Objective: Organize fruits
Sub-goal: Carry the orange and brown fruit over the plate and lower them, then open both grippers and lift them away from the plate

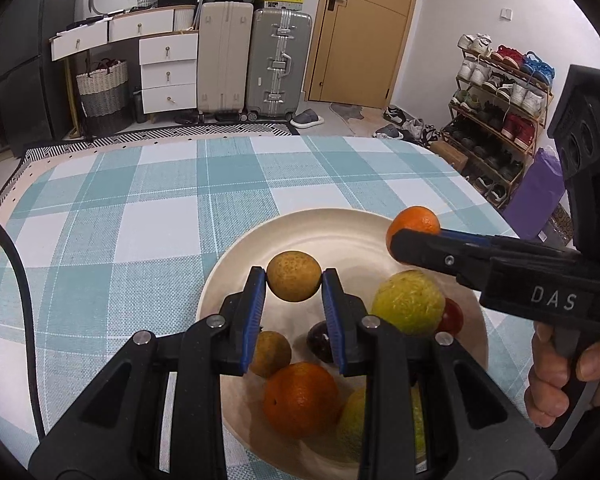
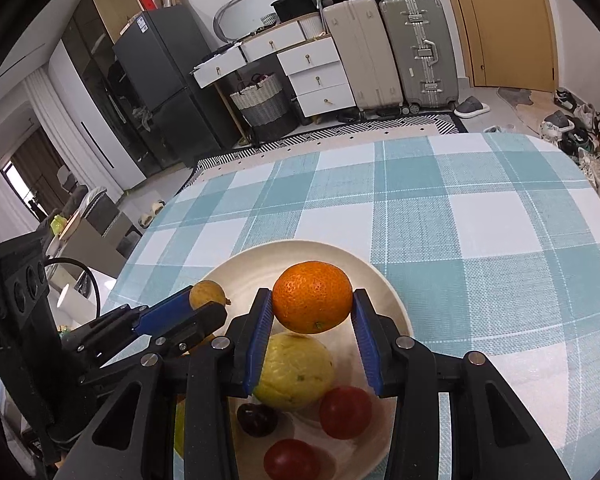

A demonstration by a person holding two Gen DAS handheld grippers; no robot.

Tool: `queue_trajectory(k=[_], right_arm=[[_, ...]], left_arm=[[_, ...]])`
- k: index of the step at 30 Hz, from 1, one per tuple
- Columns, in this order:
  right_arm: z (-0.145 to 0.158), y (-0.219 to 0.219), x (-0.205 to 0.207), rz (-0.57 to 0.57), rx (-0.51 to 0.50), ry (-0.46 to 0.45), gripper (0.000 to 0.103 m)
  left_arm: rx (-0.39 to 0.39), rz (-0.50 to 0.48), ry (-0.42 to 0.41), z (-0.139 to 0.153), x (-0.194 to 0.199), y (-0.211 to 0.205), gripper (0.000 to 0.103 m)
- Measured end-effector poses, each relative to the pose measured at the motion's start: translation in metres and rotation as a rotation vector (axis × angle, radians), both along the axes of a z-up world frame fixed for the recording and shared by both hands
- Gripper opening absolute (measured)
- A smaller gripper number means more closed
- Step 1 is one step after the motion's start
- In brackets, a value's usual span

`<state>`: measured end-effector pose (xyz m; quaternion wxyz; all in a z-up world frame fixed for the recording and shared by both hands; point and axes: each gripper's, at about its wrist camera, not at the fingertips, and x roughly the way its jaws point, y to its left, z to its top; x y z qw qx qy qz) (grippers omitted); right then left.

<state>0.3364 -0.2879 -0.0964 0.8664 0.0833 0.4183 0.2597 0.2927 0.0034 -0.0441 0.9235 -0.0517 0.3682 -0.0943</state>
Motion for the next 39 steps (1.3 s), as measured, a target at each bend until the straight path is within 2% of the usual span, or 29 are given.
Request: queue_trajectory(k=[9,20,23,26,28,30,32,33,36,38,39], right_arm=[[-0.016,0.013,0.013,0.010,-0.030,0.036,0.041],[-0.020,0.019,0.019,0.005,-0.059,0.045,0.041],[-0.017,0.017,0.018,-0.003,-0.060,0.042,0.045],[-0.011,0.009,0.010,-0.039,-0.079,-0.012,0.051],[-0.007,0.003,0.004,-0.044,-0.075,-0.024,0.051],[-0.003,-0.004,-0.003,-0.057,-0.089,-0.045,0.057],[0.001,-0.011,-0.011,-0.051,-0.083,-0.061,0.074],[0.003,-0.015,-0.017,-0.042,-0.075,-0.071,0.076],[0.007,-0.023,-0.032,-0.026,-0.077,-0.102,0.085],[0.009,-0.030,-0.043,-0.021,-0.062,-0.129,0.097],[0.010,-0.032,-0.047,-0.016,-0.049,-0.138,0.100]], left_arm=[[-0.004,0.033,0.017,-0.008,0.006,0.008,0.026],[-0.012,0.026,0.019,-0.011,0.006,0.010,0.026],[-0.019,0.026,0.026,-0.009,0.004,0.011,0.027],[-0.026,0.033,0.025,-0.006,0.001,0.013,0.036],[-0.029,0.040,0.011,-0.002,-0.006,0.015,0.049],[-0.024,0.042,-0.016,0.003,-0.015,0.016,0.056],[-0.009,0.046,-0.035,0.009,-0.023,0.016,0.070],[0.002,0.056,-0.049,0.012,-0.029,0.017,0.081],[-0.001,0.061,-0.089,0.021,-0.048,0.019,0.086],[0.003,0.064,-0.110,0.027,-0.061,0.019,0.090],[0.006,0.069,-0.127,0.030,-0.069,0.019,0.099]])
